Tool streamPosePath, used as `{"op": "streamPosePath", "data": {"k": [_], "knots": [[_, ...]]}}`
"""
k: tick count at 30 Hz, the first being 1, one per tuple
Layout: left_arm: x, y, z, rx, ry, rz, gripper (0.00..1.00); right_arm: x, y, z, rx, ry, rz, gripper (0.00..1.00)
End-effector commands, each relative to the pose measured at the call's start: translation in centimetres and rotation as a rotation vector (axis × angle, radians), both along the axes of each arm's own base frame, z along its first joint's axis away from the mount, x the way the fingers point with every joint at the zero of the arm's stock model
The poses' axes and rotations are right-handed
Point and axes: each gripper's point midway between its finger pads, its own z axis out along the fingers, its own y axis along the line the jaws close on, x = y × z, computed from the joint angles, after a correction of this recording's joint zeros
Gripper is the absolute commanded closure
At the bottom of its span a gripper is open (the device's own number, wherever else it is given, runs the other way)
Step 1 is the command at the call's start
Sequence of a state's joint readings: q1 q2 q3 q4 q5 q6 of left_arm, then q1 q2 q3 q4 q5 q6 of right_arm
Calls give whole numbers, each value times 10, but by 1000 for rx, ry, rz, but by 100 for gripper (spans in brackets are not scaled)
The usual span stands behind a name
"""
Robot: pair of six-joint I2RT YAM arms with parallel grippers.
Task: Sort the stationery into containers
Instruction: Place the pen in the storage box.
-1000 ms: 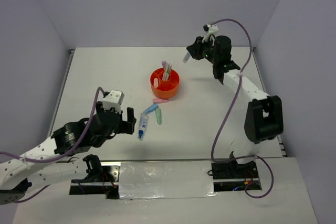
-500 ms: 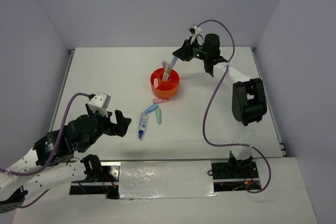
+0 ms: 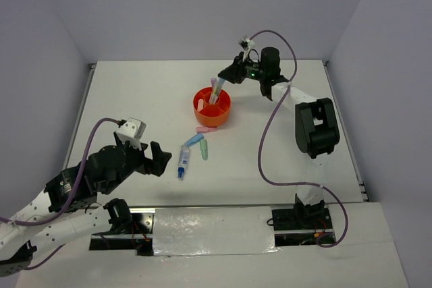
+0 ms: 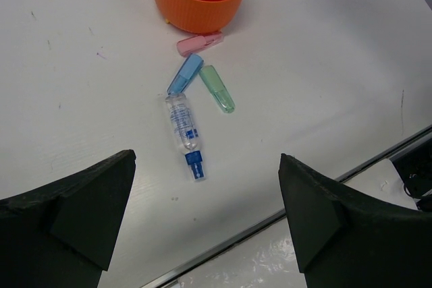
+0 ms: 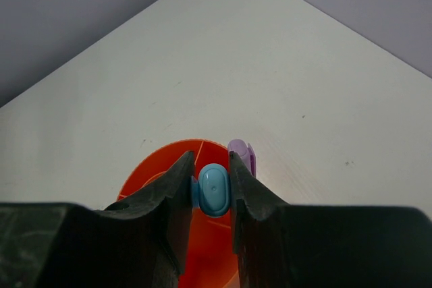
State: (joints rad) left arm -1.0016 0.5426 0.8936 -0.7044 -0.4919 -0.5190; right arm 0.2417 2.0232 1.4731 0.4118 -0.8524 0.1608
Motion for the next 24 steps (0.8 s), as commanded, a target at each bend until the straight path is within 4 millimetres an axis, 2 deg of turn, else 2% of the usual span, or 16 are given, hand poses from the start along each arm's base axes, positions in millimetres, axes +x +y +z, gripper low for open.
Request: {"op": "streamPosePath", "data": {"k": [1,5,8,9,11,12,14,19,21,22,23,24], "knots": [[3,-5,6,-14,-30,-17,1,-3,13,3,4,-51,53,97],[2,-4,7,-18,-32,-17,1,-4,14,-10,-31,-33,38,89],[2,-5,7,-21,-33,-23,1,-5,14,-16,-35,-21,40,73],[1,-6,7,-21,-31,-30,1,-5,14,-16,-35,-19,40,54],[1,-6,7,-24,-33,-31,1,-6,14,-14,-31,-15,43,36],[1,-6,7,-22,-34,-30,1,-6,14,-11,-29,-19,45,21],[1,-5,7,-23,-32,-26,1,-9,14,-1,-21,-30,42,16],[3,-5,4,-10,-24,-13,1,-6,8,20,-18,-44,-1,13],[4,-5,1,-1,-14,-5,1,-6,4,36,0,-47,-33,10],[6,-4,-1,8,-11,5,1,-4,0,37,1,-41,-67,3],[8,-5,-4,22,2,16,1,-7,-4,54,17,-52,-93,0],[10,-3,-6,34,8,32,1,-10,-8,56,17,-44,-120,0]]}}
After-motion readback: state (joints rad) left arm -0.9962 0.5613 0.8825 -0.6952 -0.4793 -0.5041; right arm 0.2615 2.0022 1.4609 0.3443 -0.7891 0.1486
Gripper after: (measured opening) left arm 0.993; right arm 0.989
